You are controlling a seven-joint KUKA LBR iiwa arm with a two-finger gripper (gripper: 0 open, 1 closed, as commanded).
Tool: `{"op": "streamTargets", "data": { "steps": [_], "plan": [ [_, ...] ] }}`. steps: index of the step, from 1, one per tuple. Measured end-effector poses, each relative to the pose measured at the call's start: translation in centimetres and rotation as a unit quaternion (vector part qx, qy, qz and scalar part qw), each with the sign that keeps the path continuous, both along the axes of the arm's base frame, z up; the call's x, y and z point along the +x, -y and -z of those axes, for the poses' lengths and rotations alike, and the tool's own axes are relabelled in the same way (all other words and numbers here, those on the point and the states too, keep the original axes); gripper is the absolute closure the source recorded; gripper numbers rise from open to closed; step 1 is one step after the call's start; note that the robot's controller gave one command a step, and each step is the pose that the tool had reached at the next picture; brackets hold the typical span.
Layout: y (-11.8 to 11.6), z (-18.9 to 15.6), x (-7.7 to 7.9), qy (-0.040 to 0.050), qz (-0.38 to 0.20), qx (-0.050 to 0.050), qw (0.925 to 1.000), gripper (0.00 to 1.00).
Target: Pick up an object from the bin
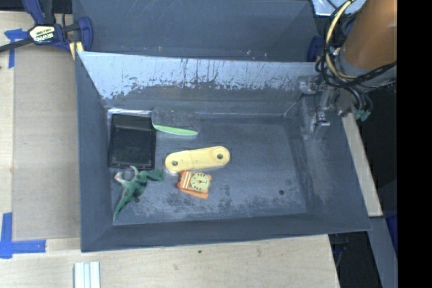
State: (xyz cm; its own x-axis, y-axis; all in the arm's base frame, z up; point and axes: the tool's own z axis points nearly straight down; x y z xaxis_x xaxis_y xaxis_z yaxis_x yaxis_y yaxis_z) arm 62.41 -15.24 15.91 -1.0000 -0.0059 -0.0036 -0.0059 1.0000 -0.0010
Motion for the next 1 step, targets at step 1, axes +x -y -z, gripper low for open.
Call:
{"op": "streamTargets", "data": {
  "steps": [1],
  "plan": [
    [0.0, 0.0, 0.0, 0.0, 0.0, 0.0, 1.0, 0.0]
  ]
}}
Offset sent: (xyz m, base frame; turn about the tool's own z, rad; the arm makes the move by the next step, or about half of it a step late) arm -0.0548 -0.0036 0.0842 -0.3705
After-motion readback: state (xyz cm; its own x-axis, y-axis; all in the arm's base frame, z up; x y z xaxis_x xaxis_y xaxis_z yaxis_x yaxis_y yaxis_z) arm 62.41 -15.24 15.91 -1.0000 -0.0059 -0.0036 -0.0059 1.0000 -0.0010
